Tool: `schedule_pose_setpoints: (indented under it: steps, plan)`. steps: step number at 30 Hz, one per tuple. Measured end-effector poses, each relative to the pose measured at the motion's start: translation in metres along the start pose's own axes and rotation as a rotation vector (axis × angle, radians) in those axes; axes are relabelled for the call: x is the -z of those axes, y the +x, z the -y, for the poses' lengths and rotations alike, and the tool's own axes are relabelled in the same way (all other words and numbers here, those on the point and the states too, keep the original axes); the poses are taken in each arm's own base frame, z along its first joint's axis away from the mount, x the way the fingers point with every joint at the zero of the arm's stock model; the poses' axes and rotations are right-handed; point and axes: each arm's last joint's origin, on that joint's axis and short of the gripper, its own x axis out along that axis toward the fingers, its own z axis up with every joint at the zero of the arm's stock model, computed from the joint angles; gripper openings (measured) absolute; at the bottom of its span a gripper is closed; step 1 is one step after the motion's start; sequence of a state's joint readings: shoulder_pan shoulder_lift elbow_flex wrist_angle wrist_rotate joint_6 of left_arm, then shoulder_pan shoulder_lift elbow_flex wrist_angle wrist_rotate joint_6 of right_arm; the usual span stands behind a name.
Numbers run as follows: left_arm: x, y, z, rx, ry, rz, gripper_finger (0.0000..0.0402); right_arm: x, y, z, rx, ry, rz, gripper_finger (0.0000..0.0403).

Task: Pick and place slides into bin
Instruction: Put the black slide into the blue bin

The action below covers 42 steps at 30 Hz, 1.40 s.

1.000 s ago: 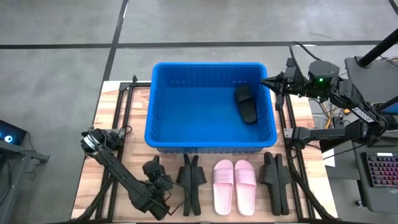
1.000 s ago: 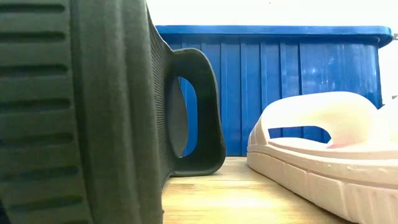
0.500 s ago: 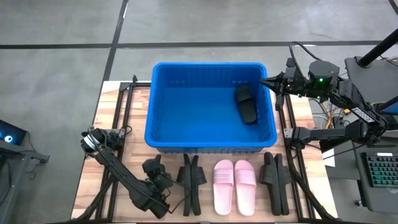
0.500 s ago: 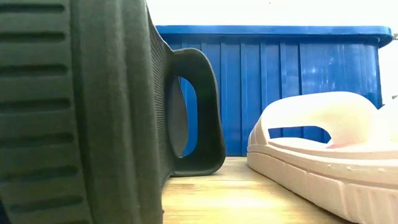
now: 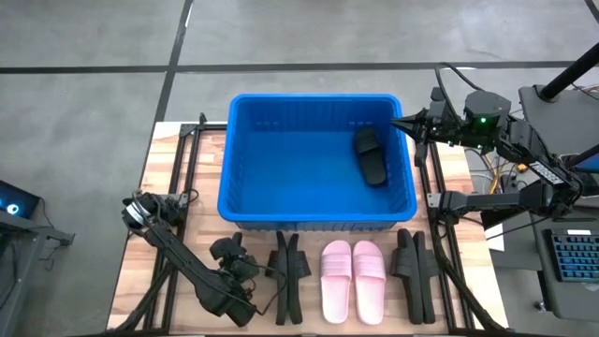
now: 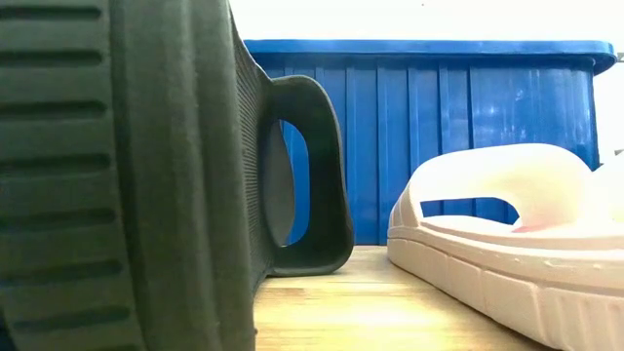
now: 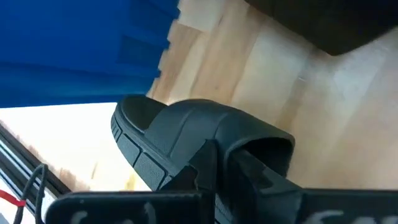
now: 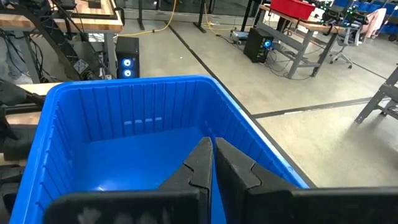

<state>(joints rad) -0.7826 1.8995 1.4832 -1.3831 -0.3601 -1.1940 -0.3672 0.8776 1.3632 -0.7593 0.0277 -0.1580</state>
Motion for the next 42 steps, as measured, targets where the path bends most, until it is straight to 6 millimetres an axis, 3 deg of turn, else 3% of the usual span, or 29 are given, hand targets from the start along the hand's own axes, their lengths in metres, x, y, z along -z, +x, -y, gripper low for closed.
schedule_pose_setpoints:
  steps: [12, 18, 25, 32, 39, 42]
  plan:
    - [-0.005, -0.066, -0.039, 0.307, -0.053, -0.046, 0.0000, 0.000, 0.000, 0.000, -0.001, 0.000, 0.000, 0.0009]
    - [-0.013, -0.099, -0.068, 0.452, -0.128, 0.067, 0.0000, 0.000, 0.000, 0.000, -0.001, 0.013, 0.000, 0.0009]
    - [-0.032, -0.141, -0.096, 0.607, -0.303, 0.344, 0.0000, 0.000, 0.000, 0.000, -0.001, 0.057, 0.002, 0.0009]
    - [-0.061, -0.163, -0.121, 0.426, -0.340, 0.728, 0.0000, -0.001, -0.001, 0.000, -0.015, 0.098, 0.012, 0.0009]
    - [-0.106, -0.156, -0.148, 0.131, -0.351, 0.922, 0.0000, -0.001, 0.001, -0.001, -0.028, 0.124, 0.009, 0.0012]
    - [-0.127, -0.148, -0.165, 0.019, -0.346, 0.942, 0.0000, -0.001, 0.001, -0.002, -0.051, 0.151, 0.005, 0.0033]
